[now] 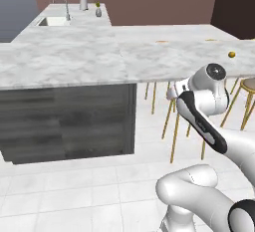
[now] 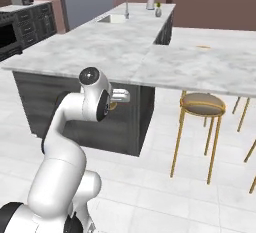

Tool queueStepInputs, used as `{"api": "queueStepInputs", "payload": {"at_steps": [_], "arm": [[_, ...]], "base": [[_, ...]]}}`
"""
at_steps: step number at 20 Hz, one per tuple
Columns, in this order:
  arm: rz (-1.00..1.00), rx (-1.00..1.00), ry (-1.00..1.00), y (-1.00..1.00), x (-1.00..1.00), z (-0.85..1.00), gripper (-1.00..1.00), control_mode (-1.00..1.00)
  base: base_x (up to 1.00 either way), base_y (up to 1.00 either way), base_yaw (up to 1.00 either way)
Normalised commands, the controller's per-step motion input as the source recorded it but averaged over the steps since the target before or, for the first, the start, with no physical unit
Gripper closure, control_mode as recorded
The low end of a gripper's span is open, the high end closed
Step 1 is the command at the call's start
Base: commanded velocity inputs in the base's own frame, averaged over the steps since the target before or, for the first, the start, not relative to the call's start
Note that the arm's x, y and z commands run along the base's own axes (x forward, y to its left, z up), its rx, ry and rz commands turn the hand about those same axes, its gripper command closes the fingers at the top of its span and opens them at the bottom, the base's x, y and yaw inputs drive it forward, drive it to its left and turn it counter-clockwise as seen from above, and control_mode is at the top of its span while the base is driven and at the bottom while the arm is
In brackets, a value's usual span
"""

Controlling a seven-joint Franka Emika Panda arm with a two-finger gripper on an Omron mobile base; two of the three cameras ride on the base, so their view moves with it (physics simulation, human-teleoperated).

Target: Pick the jar and candle from the dining table and place them in the open cabinet. Close the cabinet after placing the objects.

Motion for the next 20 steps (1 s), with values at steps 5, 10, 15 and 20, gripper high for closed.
{"api": "queueStepInputs", "payload": {"at_steps": [5,10,15,20], "arm": [[0.00,0.00,0.00,0.00,0.00,0.00,1.00,1.00],[0.00,0.00,0.00,0.00,0.00,0.00,1.00,1.00],[0.00,0.00,0.00,0.00,0.00,0.00,1.00,1.00],[0.00,0.00,0.00,0.00,0.00,0.00,1.00,1.00]], "base": [[0.00,1.00,-0.07],[0.00,1.00,-0.07],[0.35,1.00,-0.08],[0.69,1.00,-0.08]]}}
